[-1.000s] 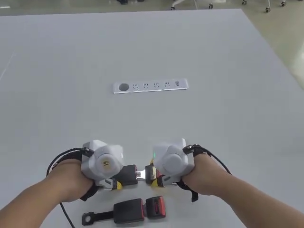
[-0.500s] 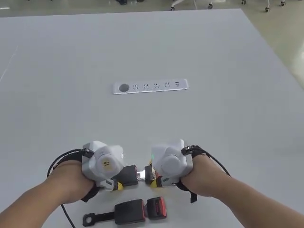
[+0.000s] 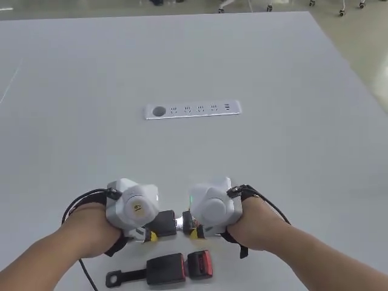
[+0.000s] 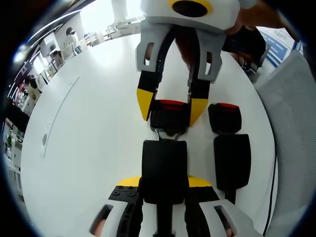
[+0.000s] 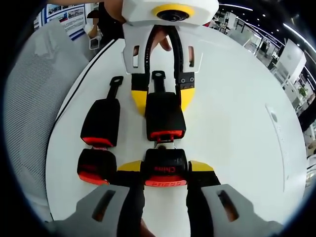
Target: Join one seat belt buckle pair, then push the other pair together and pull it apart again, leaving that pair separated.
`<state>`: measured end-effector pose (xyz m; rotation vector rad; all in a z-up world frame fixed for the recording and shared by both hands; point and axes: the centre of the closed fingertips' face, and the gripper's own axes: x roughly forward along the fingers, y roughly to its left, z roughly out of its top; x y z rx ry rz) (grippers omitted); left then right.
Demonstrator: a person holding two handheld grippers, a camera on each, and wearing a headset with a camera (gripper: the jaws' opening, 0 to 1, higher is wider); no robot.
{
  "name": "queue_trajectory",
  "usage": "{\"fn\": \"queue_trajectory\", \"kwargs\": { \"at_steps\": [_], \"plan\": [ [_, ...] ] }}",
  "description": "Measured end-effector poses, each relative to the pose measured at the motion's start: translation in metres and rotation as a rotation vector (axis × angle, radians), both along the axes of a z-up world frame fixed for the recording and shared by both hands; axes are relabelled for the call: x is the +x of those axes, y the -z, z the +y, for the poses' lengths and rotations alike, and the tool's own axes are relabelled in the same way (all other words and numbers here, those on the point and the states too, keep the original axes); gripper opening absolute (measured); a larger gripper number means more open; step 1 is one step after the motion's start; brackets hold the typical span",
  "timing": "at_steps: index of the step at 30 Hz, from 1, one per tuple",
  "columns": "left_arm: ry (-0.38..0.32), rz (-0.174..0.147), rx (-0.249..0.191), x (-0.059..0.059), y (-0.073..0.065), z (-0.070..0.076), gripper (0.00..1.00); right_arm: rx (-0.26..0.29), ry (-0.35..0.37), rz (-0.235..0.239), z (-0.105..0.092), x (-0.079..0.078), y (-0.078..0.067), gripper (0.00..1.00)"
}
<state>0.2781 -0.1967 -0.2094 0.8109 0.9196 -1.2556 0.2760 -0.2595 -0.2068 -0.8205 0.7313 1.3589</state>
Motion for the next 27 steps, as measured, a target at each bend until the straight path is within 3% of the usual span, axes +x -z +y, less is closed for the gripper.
{"fn": "queue_trajectory", "kwargs": {
  "at_steps": [27],
  "plan": [
    [0.005, 0.002, 0.012, -0.0012, -0.0003, -0.0015, 0.31, -0.02, -0.009, 0.005, 0.0092, 0.0026, 0.002, 0.29]
  ]
}}
